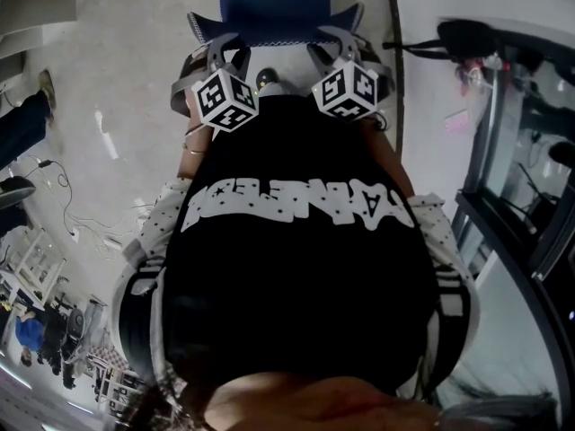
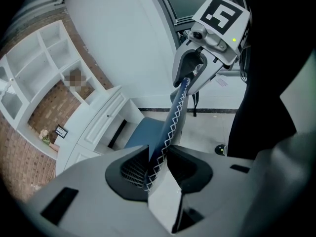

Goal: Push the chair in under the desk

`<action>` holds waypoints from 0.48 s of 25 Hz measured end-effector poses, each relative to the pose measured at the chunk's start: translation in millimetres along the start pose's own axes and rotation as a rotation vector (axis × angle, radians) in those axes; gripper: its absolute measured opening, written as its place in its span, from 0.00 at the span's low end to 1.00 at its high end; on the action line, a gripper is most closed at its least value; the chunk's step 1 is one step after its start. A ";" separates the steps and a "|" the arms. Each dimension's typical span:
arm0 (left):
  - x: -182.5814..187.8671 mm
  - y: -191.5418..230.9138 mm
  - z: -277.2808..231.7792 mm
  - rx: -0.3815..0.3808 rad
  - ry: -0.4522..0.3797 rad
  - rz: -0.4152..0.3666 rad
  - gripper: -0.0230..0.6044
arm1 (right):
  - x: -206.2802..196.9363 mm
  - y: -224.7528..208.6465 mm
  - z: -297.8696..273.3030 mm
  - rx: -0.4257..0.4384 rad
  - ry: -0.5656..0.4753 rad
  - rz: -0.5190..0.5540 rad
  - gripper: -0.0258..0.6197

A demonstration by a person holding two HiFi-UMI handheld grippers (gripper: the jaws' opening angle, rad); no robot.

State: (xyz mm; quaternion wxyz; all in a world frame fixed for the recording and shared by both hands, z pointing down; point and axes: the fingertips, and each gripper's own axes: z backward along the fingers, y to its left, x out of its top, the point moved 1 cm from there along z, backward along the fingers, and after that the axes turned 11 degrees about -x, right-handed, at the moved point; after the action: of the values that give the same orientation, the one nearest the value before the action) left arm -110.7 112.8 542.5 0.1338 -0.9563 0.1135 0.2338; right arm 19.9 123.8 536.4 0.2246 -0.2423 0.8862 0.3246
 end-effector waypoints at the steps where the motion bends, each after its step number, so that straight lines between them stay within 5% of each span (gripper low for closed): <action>1: 1.9 0.0 0.2 -0.001 -0.004 -0.005 0.26 | -1.1 -1.0 0.8 -0.006 0.003 -0.001 0.28; 12: -1.3 20.3 -5.5 -0.045 -0.052 -0.046 0.26 | 6.8 -7.6 -16.7 -0.051 0.065 -0.002 0.28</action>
State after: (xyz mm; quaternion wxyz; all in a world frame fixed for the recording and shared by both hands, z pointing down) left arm -115.2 92.2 543.7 0.1206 -0.9549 0.0829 0.2582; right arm 15.0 105.3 540.6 0.1896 -0.2592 0.8843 0.3389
